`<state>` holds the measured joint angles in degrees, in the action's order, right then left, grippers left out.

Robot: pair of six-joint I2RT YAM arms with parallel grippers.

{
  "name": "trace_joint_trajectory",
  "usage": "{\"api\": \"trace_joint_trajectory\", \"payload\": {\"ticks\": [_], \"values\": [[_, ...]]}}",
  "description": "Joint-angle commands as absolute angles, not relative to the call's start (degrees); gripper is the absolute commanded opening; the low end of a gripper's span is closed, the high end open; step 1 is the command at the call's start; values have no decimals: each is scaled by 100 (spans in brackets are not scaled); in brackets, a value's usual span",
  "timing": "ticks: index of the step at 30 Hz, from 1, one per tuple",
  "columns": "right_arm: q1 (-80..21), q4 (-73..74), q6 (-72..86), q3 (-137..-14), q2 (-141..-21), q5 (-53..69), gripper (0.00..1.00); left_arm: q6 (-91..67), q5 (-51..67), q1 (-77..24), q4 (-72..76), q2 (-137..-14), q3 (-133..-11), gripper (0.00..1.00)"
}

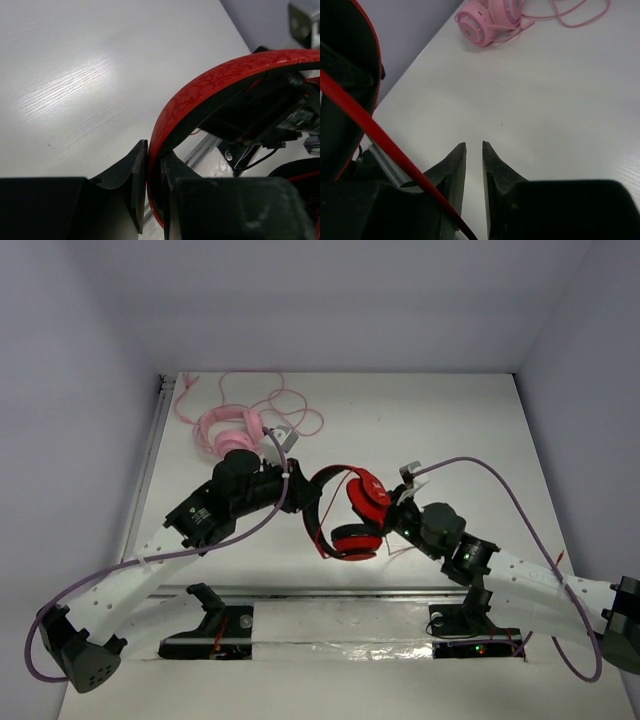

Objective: Wrap the headphones

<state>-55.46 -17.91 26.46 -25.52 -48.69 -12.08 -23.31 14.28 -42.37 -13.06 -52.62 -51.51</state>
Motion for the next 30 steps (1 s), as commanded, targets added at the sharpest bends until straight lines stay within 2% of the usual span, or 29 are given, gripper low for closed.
{"api": "trace_joint_trajectory", "payload": {"ticks": [1, 8, 15, 20, 30], "values": [[-5528, -2531, 2891, -2452, -4975, -879, 26, -2838, 1284, -4219, -554, -5071, -5546, 0], [-5528, -3058, 3383, -1899, -4992, -712, 24, -3023, 774, -4104, -554, -5079, -5870, 0], [-5528, -3787, 3788, -1635, -5782, -81, 20, -2927, 62, -4052, -659, -5335, -6354, 0], [-5528, -4288, 4104, -1503, -6300, 351, 21, -2856, -238, -3824, -668, -5431, -6565, 0], [-5748, -4720, 4456, -1362, -6881, 255, 24, -3032, -448, -3586, -158, -5739, -6460, 0]]}}
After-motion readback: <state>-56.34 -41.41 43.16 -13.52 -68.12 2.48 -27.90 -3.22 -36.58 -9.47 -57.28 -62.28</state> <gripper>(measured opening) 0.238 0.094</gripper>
